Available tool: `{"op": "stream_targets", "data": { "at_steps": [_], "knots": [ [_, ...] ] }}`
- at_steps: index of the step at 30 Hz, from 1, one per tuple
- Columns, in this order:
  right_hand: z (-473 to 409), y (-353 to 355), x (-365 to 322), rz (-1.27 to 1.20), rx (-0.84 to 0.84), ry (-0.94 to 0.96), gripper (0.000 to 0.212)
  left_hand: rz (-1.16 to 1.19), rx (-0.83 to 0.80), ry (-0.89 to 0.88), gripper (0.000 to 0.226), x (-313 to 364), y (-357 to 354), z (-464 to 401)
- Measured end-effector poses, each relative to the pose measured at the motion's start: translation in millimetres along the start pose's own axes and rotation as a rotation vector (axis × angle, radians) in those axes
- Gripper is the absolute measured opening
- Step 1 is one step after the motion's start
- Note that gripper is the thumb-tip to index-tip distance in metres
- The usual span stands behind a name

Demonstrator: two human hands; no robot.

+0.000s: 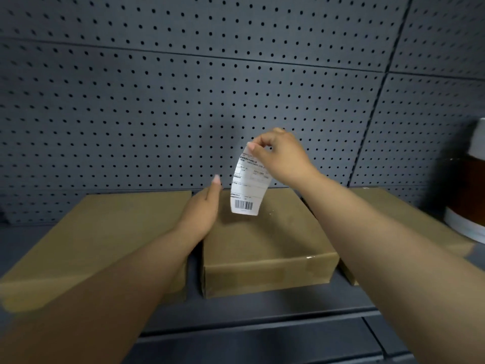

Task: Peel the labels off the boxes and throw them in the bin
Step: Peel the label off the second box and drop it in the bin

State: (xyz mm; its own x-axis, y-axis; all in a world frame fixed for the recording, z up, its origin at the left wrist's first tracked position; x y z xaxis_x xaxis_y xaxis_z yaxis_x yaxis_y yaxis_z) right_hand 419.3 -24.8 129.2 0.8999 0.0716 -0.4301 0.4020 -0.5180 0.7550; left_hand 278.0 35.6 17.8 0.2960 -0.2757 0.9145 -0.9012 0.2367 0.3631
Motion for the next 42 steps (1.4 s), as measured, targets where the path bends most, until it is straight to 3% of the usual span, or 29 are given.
{"op": "stream_targets", "data": {
  "at_steps": [6, 13, 22, 28, 30, 33, 36, 42],
  "knots": [
    [8, -25, 0, -0.114, -0.036, -0.033, 0.047, 0.600, -0.085, 0.132, 0.077, 34, -21, 12],
    [18, -47, 3, -0.169, -0.101, -0.001, 0.048, 0.805, -0.042, 0.334, 0.085, 38, -22, -1],
    [29, -47, 2, 0.009, -0.150, 0.125, 0.046, 0.540, 0.306, 0.207, 0.025, 32, -2, -14],
    [31, -49, 11, -0.171, -0.083, -0.061, 0.049, 0.402, 0.427, 0.062, 0.017, 40, 15, -16],
    [29, -49, 26, -0.129, -0.080, -0.139, 0.046, 0.251, 0.446, 0.024, 0.004, 38, 31, -19],
    [31, -59, 52, 0.115, -0.231, -0.212, 0.032, -0.072, 0.372, -0.120, 0.037, 37, 44, -19],
    [36, -80, 60, 0.258, -0.348, -0.240, 0.028, -0.262, 0.327, -0.263, 0.050, 42, 44, -14],
    [42, -107, 38, 0.263, -0.328, -0.053, 0.022, -0.780, 0.316, -0.424, 0.022, 42, 42, -5]
  ]
}}
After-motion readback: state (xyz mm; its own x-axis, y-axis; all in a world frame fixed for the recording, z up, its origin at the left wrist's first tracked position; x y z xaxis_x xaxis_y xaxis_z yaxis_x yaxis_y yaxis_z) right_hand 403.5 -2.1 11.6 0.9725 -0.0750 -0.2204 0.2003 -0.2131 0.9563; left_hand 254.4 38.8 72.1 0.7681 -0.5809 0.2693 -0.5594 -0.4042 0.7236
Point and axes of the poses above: each hand's wrist, its own z-axis away from the middle knuckle, its own y-axis out of the back of the hand, x = y × z, the point moved 3 cm from there along -z, towards the middle knuckle, and after that the axes turned 4 degrees about z, right-handed, at the moved point
